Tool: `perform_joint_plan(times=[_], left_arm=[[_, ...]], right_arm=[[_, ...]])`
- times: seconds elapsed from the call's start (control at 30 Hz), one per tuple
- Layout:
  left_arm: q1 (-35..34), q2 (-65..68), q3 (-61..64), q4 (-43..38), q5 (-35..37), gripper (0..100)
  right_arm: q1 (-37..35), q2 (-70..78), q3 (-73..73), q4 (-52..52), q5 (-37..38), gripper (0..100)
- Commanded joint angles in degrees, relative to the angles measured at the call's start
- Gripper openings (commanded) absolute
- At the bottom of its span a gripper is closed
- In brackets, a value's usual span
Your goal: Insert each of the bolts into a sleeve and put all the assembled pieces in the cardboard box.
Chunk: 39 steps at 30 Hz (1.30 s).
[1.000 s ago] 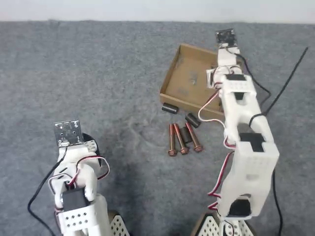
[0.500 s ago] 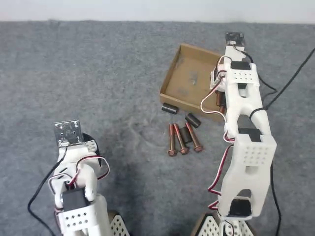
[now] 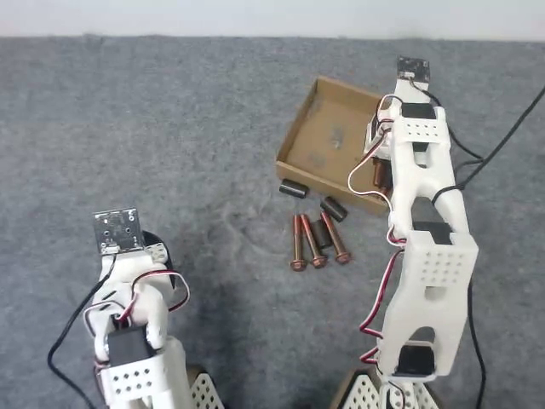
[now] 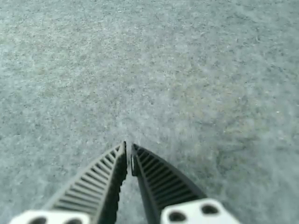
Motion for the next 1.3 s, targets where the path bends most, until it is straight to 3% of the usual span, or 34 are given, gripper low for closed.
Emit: perform_joint_plan(times=[0.0,0.2,0.57,0.73,0.9,1.1,1.27], left_arm=[[0.18,0.18,-0.66,-0.44,-0.53,1],[0.18,0.18,-0.66,-0.35,-0.53,1],[0.18,0.18,-0.66,-0.35,-0.53,1],[0.18,0.18,-0.66,-0.44,-0.53,1],[0.09,0.18,-0.66,-0.53,-0.53,1],[0.09,0.18,-0.66,-0.53,-0.53,1],[0.09,0.18,-0.66,-0.53,-0.53,1]], right_arm=[[-1.36,-2.07,-4.48,3.12,1.05,1.5],[-3.38,-1.54,-9.93,10.86,1.58,15.5],[-3.38,-4.79,-11.60,16.13,1.85,0.6],[-5.05,-9.45,-11.52,22.64,2.81,0.6],[-7.78,-14.20,-11.52,31.43,13.80,0.6],[-9.36,-19.56,-10.90,36.79,14.33,0.6],[-11.03,-26.68,-1.41,36.79,14.42,0.6]])
